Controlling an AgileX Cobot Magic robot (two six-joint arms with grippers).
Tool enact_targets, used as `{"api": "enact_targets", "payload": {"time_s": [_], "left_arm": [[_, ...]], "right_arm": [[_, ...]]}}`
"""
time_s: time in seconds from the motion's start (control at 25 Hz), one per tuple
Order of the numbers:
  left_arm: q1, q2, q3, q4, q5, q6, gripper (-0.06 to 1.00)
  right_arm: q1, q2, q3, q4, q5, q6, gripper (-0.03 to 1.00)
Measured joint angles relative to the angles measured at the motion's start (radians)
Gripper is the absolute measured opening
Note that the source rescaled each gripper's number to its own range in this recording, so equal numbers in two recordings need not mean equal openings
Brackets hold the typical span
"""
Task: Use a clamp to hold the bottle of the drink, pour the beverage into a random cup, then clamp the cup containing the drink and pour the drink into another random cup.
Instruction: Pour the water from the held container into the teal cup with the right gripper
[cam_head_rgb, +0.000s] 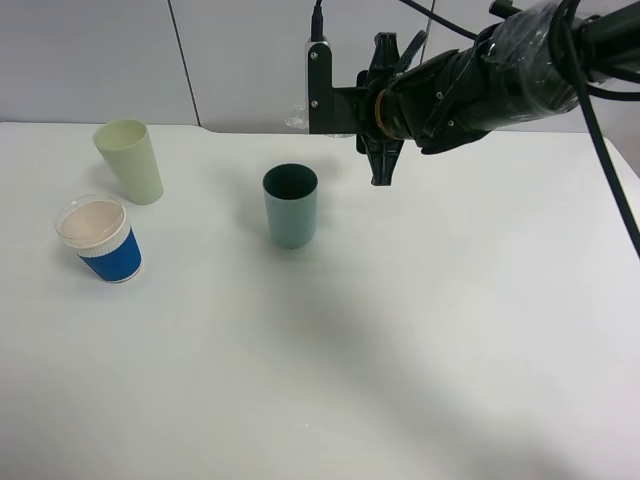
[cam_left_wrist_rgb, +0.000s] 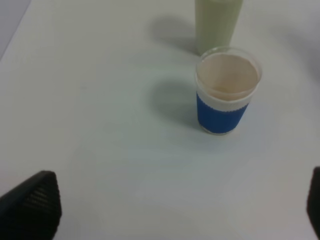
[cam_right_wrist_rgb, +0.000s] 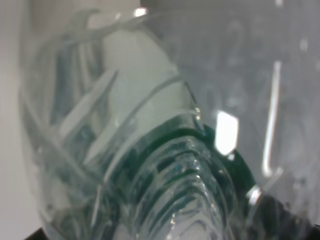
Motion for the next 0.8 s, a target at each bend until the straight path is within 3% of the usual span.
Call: {"api": "enact_targets", "payload": {"time_s": [0.8], "left_arm": [[0.0,0.0,0.0,0.0,0.0,0.0,1.0]], "right_arm": [[0.0,0.0,0.0,-0.033,0.042,-0.134,0.01]]}}
